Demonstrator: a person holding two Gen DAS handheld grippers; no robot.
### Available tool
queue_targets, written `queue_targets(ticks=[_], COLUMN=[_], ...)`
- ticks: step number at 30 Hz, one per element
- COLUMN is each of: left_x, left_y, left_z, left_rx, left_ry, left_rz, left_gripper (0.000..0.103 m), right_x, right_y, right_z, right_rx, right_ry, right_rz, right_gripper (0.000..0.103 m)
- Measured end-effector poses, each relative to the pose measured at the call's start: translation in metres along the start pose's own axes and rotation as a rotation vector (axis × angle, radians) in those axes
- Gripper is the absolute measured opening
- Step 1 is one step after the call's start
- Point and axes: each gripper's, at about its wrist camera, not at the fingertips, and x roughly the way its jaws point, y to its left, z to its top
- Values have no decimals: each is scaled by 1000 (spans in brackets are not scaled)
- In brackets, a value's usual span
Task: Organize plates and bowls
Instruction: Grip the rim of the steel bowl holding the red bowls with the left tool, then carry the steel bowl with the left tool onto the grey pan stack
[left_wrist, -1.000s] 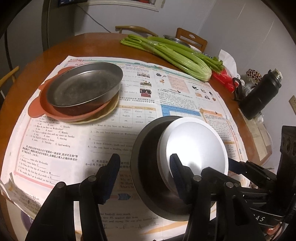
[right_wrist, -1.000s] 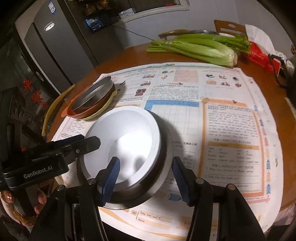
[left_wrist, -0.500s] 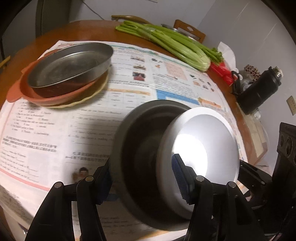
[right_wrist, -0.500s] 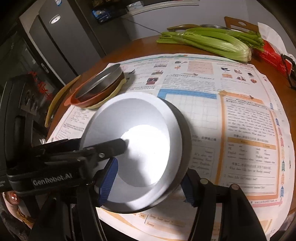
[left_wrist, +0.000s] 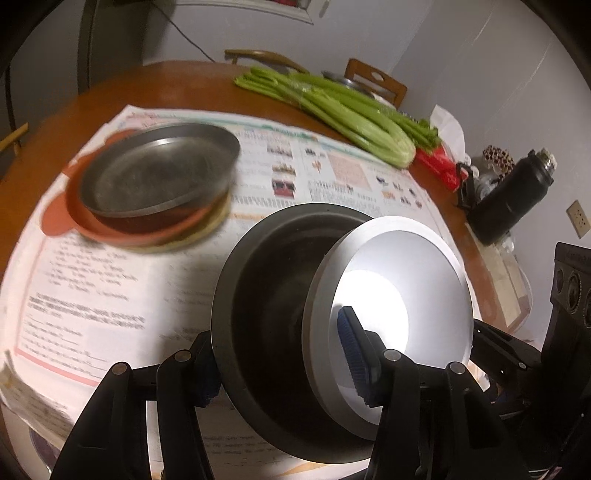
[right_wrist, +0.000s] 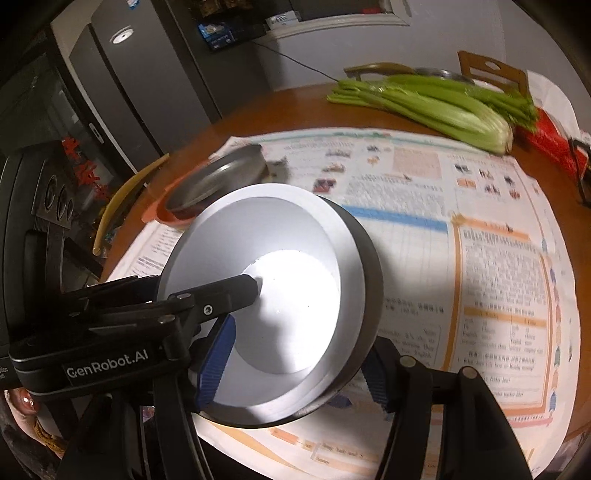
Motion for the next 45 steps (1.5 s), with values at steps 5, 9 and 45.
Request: queue_targets(ticks=[5, 9, 45], left_x=[-20, -40, 1], left_y=[12, 26, 138], left_z=[16, 33, 106], left_rx=[-15, -25, -156], left_ry=[-45, -95, -82], left_rz=[11, 31, 68], left_gripper=[56, 56, 56], right_x=[-4, -6, 98], right_y=[20, 40, 87], right_z=[22, 45, 131], right_rx=[-48, -86, -141], right_ry=[-25, -53, 19], right_rz=[4, 22, 55], right_gripper=[64, 64, 65])
